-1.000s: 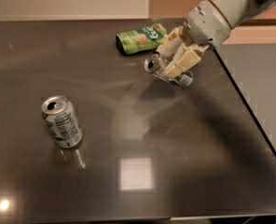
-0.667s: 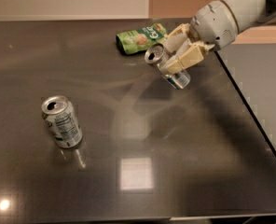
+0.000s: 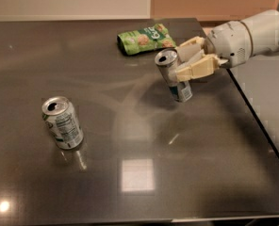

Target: Place redbull can upright

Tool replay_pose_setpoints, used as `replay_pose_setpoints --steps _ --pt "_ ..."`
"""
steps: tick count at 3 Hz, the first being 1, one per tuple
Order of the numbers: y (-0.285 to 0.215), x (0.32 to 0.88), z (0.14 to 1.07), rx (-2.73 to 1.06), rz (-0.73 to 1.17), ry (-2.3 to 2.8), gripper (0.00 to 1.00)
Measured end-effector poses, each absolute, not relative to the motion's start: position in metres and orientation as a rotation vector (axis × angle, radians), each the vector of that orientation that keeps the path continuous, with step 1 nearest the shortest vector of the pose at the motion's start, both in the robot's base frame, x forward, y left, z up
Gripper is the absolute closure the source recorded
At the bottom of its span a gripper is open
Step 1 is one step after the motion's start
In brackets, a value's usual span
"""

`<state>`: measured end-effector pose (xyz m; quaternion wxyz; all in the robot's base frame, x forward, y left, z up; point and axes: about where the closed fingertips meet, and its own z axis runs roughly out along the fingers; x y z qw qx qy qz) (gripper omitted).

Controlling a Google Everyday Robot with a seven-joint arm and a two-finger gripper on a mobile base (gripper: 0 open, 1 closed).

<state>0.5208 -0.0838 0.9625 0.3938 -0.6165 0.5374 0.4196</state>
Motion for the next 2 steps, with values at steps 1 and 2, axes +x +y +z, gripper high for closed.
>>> replay_pose_setpoints --steps 1,2 --pt "-0.0907 0.5211 0.9487 -1.452 1.133 1.349 1.00" --pt "-0.0937 0.5285 0.9420 -1.363 1.180 1.298 1.00"
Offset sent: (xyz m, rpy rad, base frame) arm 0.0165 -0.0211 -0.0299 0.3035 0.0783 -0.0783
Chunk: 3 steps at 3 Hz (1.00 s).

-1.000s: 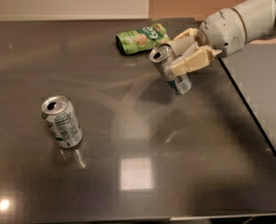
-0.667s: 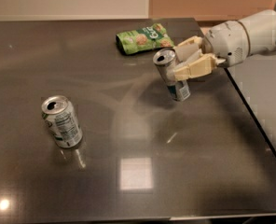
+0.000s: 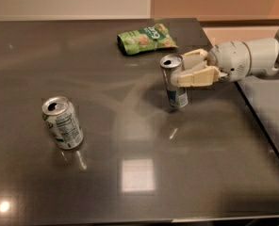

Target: Place redbull can upright

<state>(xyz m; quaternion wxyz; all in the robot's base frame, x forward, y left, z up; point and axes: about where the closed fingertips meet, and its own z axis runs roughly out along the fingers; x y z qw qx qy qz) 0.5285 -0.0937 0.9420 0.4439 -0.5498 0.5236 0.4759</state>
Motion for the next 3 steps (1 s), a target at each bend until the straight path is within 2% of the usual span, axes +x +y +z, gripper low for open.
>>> replay_pose_setpoints --steps 1,2,3 --pt "-0.097 0.538 0.939 -1.285 1.228 1.241 1.00" --pt "-0.100 0.545 0.932 -1.235 1.237 1.228 0.82" --pt "-0.104 0.549 0.924 -1.194 1.228 1.232 0.58"
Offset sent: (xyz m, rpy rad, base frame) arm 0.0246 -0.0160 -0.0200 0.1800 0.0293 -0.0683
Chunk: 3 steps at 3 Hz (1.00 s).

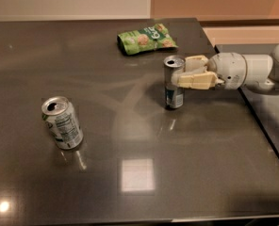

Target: Place redbull can upright

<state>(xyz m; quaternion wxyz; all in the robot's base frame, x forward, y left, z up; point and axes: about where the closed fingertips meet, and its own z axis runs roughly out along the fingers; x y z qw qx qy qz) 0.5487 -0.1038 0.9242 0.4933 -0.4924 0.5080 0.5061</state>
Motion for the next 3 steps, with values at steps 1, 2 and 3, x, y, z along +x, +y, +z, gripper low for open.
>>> replay_pose_setpoints --steps 1,2,3 --pt "-0.110 0.553 0.916 -1.166 1.221 1.245 0.35" --pt "-0.116 0.559 0.910 -1.137 1.233 1.252 0.12" --pt "-0.125 0.564 0.907 -1.129 1.223 1.225 0.00"
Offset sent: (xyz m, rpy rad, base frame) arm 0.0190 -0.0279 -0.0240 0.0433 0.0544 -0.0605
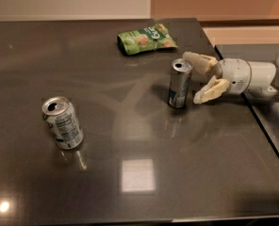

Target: Place redbull can upright

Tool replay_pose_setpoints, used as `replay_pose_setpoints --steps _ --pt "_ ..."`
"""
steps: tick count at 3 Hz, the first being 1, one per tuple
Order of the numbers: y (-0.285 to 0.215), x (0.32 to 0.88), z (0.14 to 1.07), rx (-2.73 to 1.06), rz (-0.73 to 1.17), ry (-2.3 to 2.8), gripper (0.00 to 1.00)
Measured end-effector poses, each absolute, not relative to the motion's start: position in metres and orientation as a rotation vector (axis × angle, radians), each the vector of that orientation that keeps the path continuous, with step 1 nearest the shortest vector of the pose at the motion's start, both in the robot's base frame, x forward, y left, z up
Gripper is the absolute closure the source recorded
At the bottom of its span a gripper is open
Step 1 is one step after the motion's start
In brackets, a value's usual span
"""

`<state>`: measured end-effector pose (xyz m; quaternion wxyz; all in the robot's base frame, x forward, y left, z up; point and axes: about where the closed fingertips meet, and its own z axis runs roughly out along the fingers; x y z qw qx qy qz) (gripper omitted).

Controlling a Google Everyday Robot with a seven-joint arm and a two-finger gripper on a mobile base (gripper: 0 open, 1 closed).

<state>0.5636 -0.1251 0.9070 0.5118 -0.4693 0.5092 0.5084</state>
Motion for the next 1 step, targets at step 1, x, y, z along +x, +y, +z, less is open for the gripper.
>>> replay_pose_setpoints --steps 1 --pt "-0.1250 0.5636 0.9070 -1.129 1.223 1.225 0.00"
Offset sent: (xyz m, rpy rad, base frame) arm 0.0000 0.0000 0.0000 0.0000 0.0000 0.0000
